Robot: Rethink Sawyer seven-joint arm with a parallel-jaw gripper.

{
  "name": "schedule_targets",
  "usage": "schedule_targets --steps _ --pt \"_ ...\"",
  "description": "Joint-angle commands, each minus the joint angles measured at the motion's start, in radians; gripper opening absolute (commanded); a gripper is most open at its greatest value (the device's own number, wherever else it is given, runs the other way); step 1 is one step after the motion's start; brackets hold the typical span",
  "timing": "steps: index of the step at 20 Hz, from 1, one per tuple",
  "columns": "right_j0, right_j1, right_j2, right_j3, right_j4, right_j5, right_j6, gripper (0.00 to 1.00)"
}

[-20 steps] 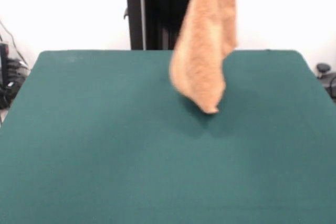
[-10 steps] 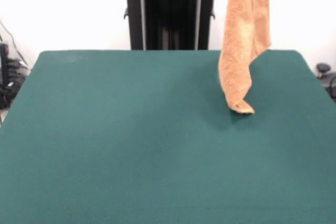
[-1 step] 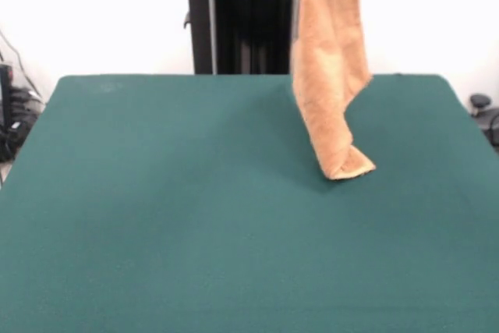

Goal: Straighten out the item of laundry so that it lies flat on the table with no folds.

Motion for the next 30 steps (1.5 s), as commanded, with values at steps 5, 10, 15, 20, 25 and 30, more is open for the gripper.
schedule_targets --steps 5,10,15,20,25,30 --pt "-0.223 0.108 0.088 -0.017 -0.126 0.029 -0.202 0.00" --pt "-0.305 0.143 0.148 -0.132 -0.184 0.141 -0.251 0.00" --pt "-0.347 0.169 0.200 -0.241 -0.233 0.247 -0.270 0.00" --pt "-0.377 0.186 0.243 -0.300 -0.263 0.300 -0.277 0.00" --pt "-0.414 0.199 0.274 -0.349 -0.294 0.344 -0.310 0.00" --pt "-0.448 0.208 0.318 -0.440 -0.348 0.432 -0.349 0.00"
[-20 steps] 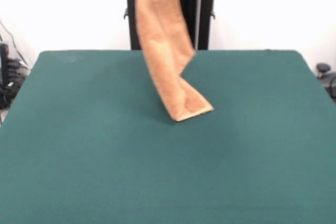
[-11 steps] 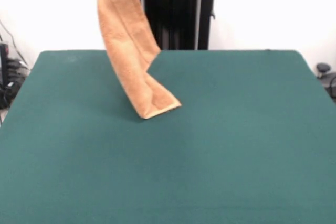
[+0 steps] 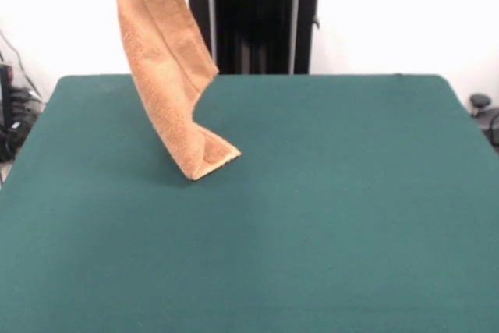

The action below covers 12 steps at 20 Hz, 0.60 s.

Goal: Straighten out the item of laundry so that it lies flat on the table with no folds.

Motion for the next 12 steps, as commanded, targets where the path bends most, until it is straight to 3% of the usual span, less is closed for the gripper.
schedule_targets --steps 1,12 --pt "-0.025 0.051 0.169 -0.139 -0.085 0.190 -0.336 0.00" --pt "-0.119 0.074 0.248 -0.193 -0.147 0.226 -0.402 0.00"
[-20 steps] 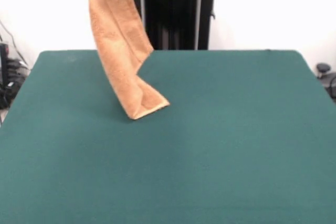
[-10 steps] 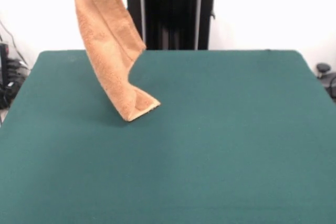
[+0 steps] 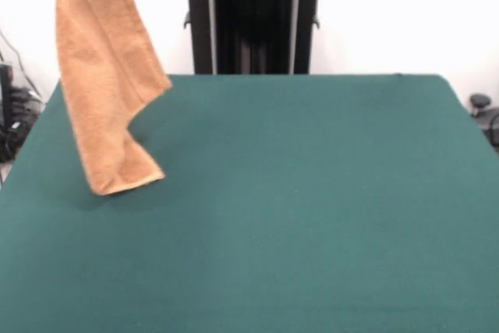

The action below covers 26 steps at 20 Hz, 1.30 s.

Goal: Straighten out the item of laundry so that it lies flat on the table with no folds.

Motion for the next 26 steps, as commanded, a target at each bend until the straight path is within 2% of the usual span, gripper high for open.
schedule_targets --steps 1,10,17,23,26 --pt "-0.044 0.022 0.147 -0.022 -0.054 0.067 -0.411 0.00" --pt "-0.196 -0.013 0.187 0.031 -0.110 -0.011 -0.558 0.00" --pt "-0.299 0.015 0.195 0.064 -0.143 -0.118 -0.652 0.00" --pt "-0.378 -0.044 0.194 0.128 -0.146 -0.182 -0.729 0.00" --pt "-0.402 -0.071 0.183 0.192 -0.136 -0.240 -0.729 0.00"
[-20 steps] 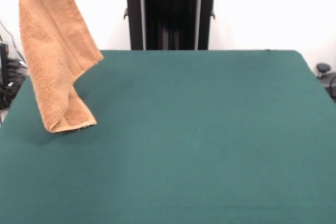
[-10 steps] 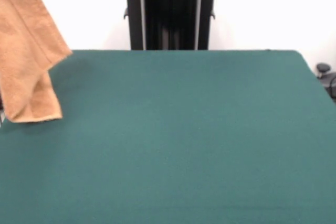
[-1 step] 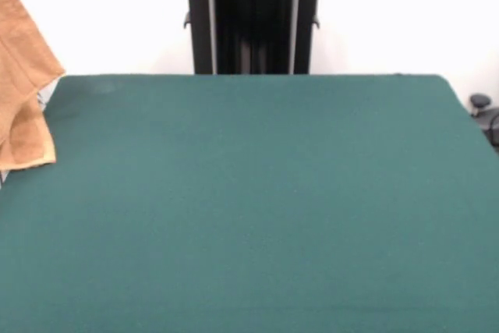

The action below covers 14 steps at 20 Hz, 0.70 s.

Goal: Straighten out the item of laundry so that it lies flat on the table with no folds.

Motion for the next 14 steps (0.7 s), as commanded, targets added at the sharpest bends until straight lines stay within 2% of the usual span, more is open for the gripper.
schedule_targets --steps 1,6,12,14 --pt "-0.008 -0.055 0.072 0.224 -0.010 -0.163 -0.308 0.00" --pt "-0.040 -0.082 0.062 0.333 0.005 -0.251 -0.287 0.00" --pt "-0.057 -0.105 0.081 0.306 -0.022 -0.219 -0.333 0.00" --pt "-0.064 -0.117 0.078 0.335 -0.017 -0.239 -0.325 0.00"
